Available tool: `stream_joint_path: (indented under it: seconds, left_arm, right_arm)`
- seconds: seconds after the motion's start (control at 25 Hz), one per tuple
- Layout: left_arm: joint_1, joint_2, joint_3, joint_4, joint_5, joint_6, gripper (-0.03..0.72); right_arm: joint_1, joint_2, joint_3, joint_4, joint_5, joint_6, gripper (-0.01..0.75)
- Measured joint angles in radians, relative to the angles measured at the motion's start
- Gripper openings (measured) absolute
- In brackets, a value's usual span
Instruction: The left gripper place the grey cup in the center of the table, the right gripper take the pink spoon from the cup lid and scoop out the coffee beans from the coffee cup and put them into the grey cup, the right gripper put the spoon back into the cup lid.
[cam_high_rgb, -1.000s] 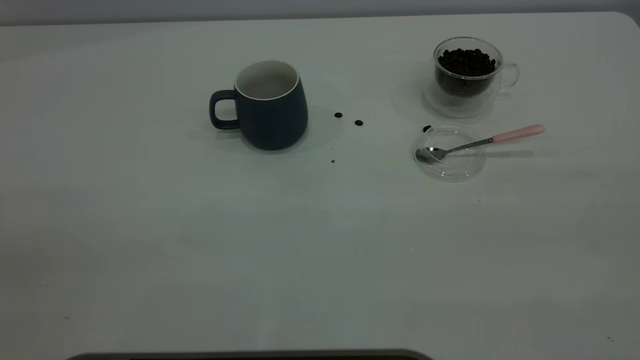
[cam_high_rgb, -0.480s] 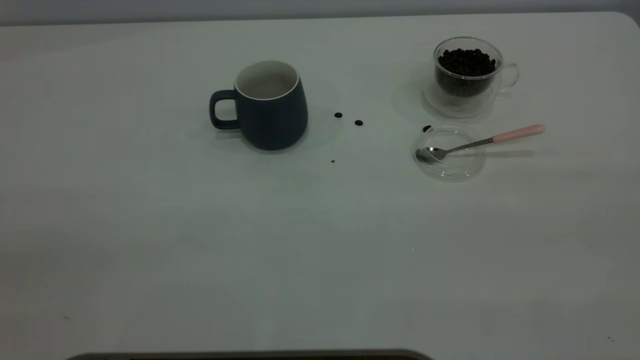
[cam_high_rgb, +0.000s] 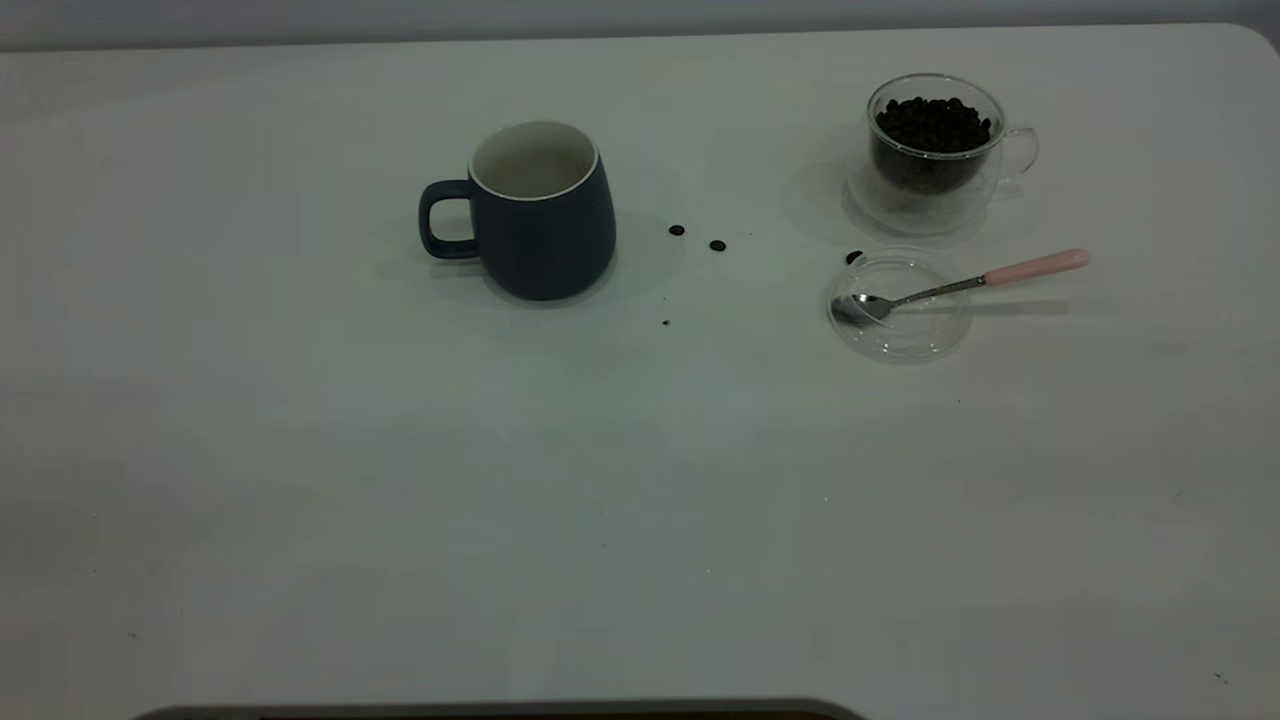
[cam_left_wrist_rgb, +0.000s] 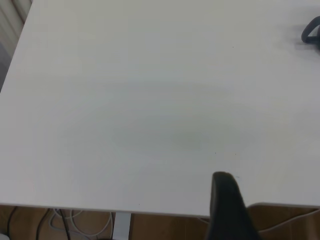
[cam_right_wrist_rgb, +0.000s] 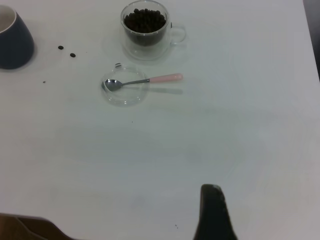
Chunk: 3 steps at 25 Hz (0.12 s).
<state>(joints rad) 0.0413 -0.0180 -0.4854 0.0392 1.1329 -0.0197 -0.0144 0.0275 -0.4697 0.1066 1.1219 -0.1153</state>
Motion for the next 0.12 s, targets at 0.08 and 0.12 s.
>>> stream_joint_path:
  seconds: [0.08,0.12]
  left_arm:
    - [0.000,0.000,0.000,0.000,0.000,0.000,0.501]
    - [0.000,0.000,0.000,0.000,0.000,0.000,0.501]
  right_arm:
    - [0.000,0.000,0.000,0.000,0.000,0.000,0.556]
    - [0.000,0.000,0.000,0.000,0.000,0.000,0.556]
